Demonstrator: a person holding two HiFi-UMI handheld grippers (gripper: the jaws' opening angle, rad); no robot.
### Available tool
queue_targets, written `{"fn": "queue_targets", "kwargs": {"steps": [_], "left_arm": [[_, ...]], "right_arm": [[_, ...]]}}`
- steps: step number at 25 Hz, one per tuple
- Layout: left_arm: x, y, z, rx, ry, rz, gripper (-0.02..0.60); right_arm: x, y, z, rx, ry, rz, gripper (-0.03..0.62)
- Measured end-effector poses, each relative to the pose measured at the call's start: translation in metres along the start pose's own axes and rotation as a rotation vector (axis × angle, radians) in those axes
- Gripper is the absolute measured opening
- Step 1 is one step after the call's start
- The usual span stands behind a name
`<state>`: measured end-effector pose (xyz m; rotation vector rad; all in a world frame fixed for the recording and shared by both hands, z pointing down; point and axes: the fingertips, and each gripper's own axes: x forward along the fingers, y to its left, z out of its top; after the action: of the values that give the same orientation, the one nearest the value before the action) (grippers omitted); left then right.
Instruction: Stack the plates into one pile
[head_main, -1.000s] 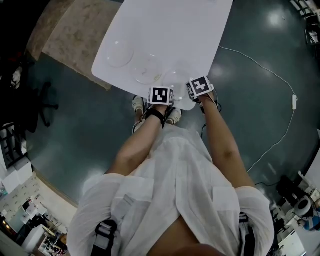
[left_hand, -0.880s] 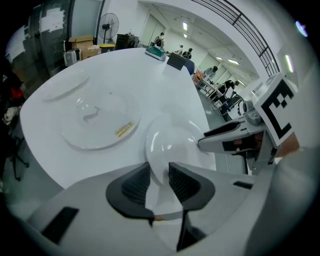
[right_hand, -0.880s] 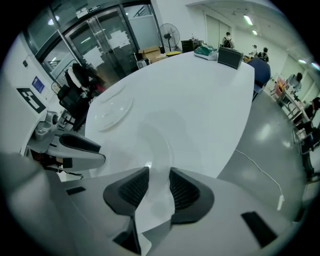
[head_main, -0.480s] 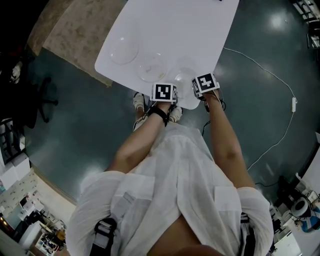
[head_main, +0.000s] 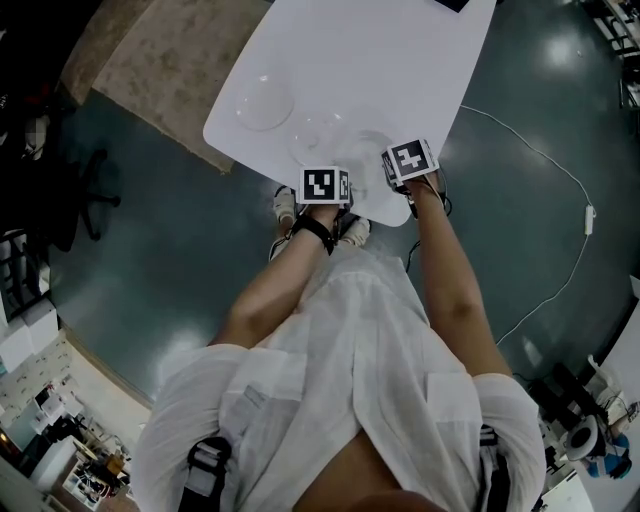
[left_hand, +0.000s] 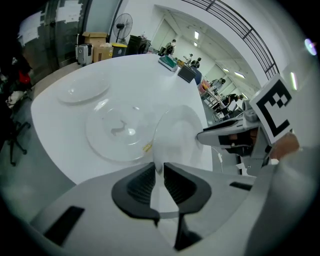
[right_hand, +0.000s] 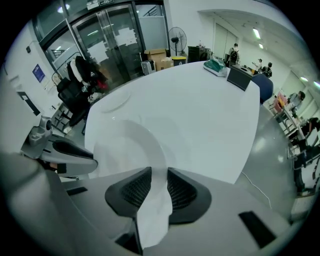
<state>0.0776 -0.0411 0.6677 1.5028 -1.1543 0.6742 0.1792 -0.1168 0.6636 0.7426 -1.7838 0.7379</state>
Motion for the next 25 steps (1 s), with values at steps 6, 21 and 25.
{"fn": "queue_targets", "kwargs": {"steps": [6, 21, 25], "left_arm": [[-0.010, 0.035, 0.019, -0.063, -0.029, 0.010, 0.060], [-0.026, 0.111, 0.051, -0.135, -0.012, -0.046, 0.061], [-0.024, 0.121, 0.055, -0.119, 0.010, -0.062, 0.061]], "right_arm": [[0.016, 0.021, 0.038, -0.044, -0.004, 0.027, 0.118], [0.052, 0.068, 0.085, 0.001, 0.023, 0.053, 0.120], [0.058, 0.072, 0.092, 0.014, 0.029, 0.044, 0.123]]}}
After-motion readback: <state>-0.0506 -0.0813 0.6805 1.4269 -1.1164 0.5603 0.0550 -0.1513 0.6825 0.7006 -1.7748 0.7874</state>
